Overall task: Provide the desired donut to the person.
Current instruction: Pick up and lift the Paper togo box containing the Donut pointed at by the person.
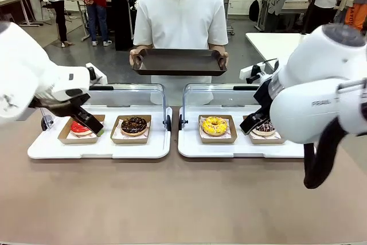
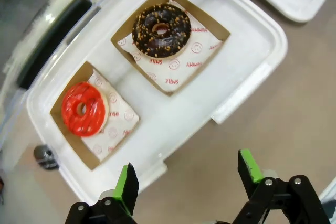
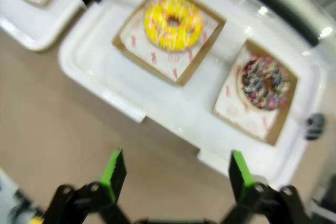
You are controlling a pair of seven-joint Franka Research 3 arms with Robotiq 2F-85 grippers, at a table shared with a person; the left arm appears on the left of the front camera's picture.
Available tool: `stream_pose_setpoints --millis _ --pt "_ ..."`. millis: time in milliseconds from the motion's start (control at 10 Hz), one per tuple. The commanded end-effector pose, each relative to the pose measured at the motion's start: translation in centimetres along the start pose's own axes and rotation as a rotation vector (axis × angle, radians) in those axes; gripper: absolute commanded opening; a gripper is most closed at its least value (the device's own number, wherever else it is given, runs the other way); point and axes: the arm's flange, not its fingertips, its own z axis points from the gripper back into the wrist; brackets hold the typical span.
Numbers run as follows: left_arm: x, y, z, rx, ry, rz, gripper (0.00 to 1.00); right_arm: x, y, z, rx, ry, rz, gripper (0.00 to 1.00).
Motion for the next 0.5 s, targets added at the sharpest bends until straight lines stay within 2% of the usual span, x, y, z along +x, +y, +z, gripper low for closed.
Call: stream_pose_setpoints --millis 0,400 --pt "-1.6 -0.5 5.1 -0.026 0.010 -0.022 1.00 -2.1 1.9 6.0 -0.048 0.042 0.019 1.00" --pt "-4.1 -0.7 11.5 0.011 -0.032 0.005 1.00 -5.1 2.1 14.9 -0.084 0.040 -0.009 1.00"
